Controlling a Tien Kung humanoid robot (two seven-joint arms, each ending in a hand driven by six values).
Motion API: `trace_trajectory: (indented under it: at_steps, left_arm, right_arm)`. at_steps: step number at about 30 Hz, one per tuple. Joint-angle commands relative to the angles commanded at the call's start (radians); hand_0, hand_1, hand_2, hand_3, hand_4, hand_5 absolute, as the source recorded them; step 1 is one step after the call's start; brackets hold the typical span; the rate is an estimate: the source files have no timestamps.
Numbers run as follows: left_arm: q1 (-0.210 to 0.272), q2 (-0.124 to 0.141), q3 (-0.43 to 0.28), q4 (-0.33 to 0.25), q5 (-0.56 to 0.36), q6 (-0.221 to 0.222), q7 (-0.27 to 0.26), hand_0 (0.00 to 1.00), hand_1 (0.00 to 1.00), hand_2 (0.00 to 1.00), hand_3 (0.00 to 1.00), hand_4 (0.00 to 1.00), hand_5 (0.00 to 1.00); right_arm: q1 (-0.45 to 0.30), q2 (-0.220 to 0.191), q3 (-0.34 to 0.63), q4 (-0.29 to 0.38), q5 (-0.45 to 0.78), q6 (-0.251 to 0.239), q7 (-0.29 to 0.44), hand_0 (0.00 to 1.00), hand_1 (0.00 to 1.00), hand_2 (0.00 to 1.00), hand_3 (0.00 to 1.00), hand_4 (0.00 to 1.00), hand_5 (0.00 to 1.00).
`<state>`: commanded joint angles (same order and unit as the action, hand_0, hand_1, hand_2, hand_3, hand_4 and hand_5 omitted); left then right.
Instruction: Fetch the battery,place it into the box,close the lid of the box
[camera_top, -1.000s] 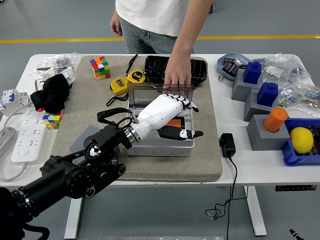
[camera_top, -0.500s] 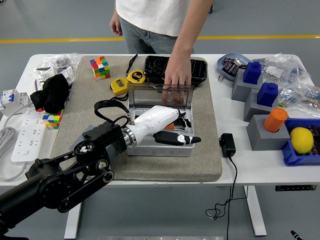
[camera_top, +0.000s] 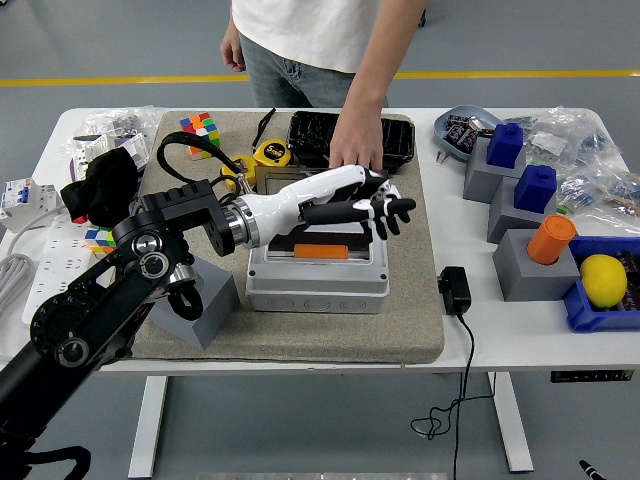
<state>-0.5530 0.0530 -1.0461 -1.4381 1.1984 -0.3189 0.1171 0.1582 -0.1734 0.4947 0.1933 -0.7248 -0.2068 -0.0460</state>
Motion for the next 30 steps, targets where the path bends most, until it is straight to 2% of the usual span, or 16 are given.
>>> trace_trajectory:
  at_steps: [4, 5, 7, 10, 11, 14, 15, 16, 17, 19, 22, 25, 28, 29, 30]
  left_arm:
    - [-0.005, -0.014, -0.037, 0.012, -0.163, 0.163, -0.16, 0.496, 0.684, 0.672, 0.627, 0.998, 0.854]
    - [-0.008, -0.015, -0.046, 0.01, -0.208, 0.208, -0.193, 0.788, 0.831, 0.79, 0.752, 0.998, 0.924]
    - [-0.013, -0.014, -0.047, 0.007, -0.292, 0.292, -0.22, 0.788, 0.831, 0.79, 0.752, 0.998, 0.924]
    - [-0.02, -0.007, -0.02, 0.016, -0.206, 0.416, -0.221, 0.788, 0.831, 0.79, 0.752, 0.998, 0.924]
    - [-0.024, -0.002, 0.0, 0.031, -0.167, 0.455, -0.198, 0.998, 0.994, 0.927, 0.894, 0.998, 0.998]
    - [-0.039, 0.011, 0.052, 0.077, -0.037, 0.579, -0.101, 0.998, 0.994, 0.927, 0.894, 0.998, 0.998]
    - [-0.045, 0.014, 0.066, 0.092, 0.008, 0.588, -0.071, 0.998, 0.994, 0.927, 0.894, 0.998, 0.998]
    - [-0.049, 0.017, 0.073, 0.105, 0.047, 0.578, -0.045, 0.998, 0.994, 0.927, 0.894, 0.998, 0.998]
    - [-0.054, 0.02, 0.082, 0.119, 0.093, 0.56, -0.019, 0.998, 0.998, 0.998, 0.998, 0.998, 0.998]
    - [-0.066, 0.031, 0.11, 0.143, 0.177, 0.501, 0.049, 0.998, 0.998, 0.998, 0.998, 0.998, 0.998]
    - [-0.074, 0.045, 0.138, 0.151, 0.301, 0.426, 0.122, 0.998, 0.998, 0.998, 0.998, 0.998, 0.998]
    - [-0.076, 0.052, 0.158, 0.155, 0.423, 0.383, 0.151, 0.998, 0.998, 0.998, 0.991, 0.998, 0.998]
    - [-0.074, 0.057, 0.169, 0.159, 0.553, 0.372, 0.158, 0.998, 0.998, 0.998, 0.991, 0.998, 0.998]
    - [-0.074, 0.059, 0.171, 0.159, 0.592, 0.37, 0.159, 0.998, 0.998, 0.998, 0.794, 0.998, 0.998]
    - [-0.074, 0.06, 0.172, 0.159, 0.638, 0.369, 0.16, 0.998, 0.998, 0.998, 0.794, 0.998, 0.998]
  right_arm:
    - [0.003, 0.0, 0.004, 0.002, -0.004, 0.001, 0.0, 0.769, 0.721, 0.732, 0.766, 0.998, 0.998]
    - [0.004, 0.0, 0.003, 0.002, -0.003, 0.0, 0.0, 0.767, 0.72, 0.732, 0.766, 0.998, 0.998]
    - [0.005, 0.0, 0.003, 0.001, -0.003, 0.0, 0.0, 0.767, 0.72, 0.732, 0.766, 0.998, 0.998]
    - [0.004, 0.0, 0.004, 0.002, -0.004, 0.0, 0.0, 0.767, 0.72, 0.732, 0.766, 0.998, 0.998]
    - [0.005, 0.0, 0.005, 0.001, -0.003, 0.0, 0.0, 0.769, 0.72, 0.732, 0.766, 0.998, 0.998]
    - [0.005, 0.0, 0.003, 0.001, -0.002, 0.0, -0.001, 0.769, 0.72, 0.732, 0.766, 0.998, 0.998]
    - [0.005, 0.0, 0.003, 0.002, -0.003, 0.001, -0.001, 0.769, 0.72, 0.732, 0.766, 0.998, 0.998]
    - [0.005, 0.0, 0.004, 0.002, -0.004, 0.001, -0.001, 0.769, 0.72, 0.732, 0.766, 0.998, 0.998]
    - [0.005, 0.0, 0.006, 0.003, -0.006, 0.001, -0.001, 0.767, 0.72, 0.732, 0.766, 0.998, 0.998]
    - [0.006, 0.0, 0.005, 0.004, -0.007, 0.001, -0.002, 0.767, 0.72, 0.732, 0.766, 0.998, 0.998]
    - [0.005, -0.002, 0.001, 0.003, -0.004, 0.001, -0.002, 0.767, 0.72, 0.732, 0.766, 0.998, 0.998]
    - [0.002, -0.003, -0.006, 0.0, 0.004, -0.002, -0.002, 0.767, 0.72, 0.732, 0.766, 0.998, 0.998]
    - [0.001, -0.003, -0.009, -0.001, 0.007, -0.002, -0.002, 0.767, 0.72, 0.732, 0.766, 0.998, 0.998]
    - [0.001, -0.004, -0.007, 0.0, 0.006, -0.002, -0.002, 0.767, 0.72, 0.732, 0.766, 0.998, 0.998]
    - [0.001, -0.004, -0.006, 0.0, 0.004, -0.001, -0.002, 0.767, 0.72, 0.732, 0.766, 0.998, 0.998]
